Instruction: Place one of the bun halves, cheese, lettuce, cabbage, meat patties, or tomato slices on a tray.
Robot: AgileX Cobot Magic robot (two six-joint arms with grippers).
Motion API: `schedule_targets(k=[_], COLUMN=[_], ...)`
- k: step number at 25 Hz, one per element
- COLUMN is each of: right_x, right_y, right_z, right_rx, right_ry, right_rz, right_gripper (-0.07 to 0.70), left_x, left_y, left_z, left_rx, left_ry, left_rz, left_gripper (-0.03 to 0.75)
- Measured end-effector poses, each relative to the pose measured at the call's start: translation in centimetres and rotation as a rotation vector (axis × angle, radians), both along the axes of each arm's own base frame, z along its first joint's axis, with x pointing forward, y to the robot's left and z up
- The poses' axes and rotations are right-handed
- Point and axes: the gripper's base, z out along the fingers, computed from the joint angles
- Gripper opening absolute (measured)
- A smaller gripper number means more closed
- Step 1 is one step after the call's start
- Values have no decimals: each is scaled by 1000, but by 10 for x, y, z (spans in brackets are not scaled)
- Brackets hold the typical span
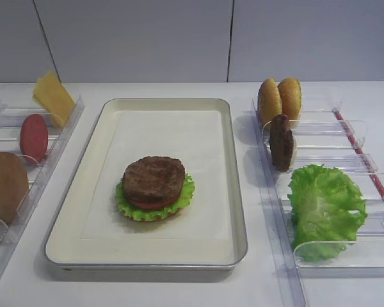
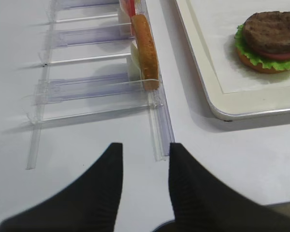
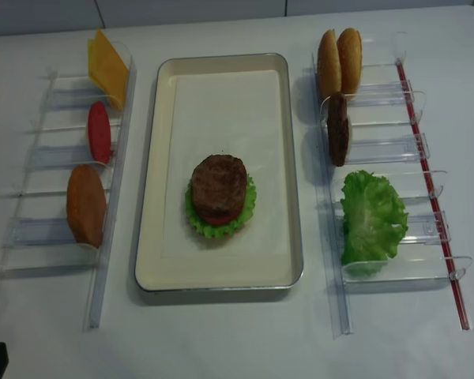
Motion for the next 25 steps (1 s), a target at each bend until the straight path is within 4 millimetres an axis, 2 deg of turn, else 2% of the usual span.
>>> schedule_targets(k=[25], right_x=[0], right_y=[-6], right_z=[-1], right_rx=[24], right_ry=[9], right_rz=[-90], right_gripper=[343], left_x=[0], left_y=[0], left_z=[0], left_rx=[0], left_ry=[0], left_rz=[0], left_gripper=[239])
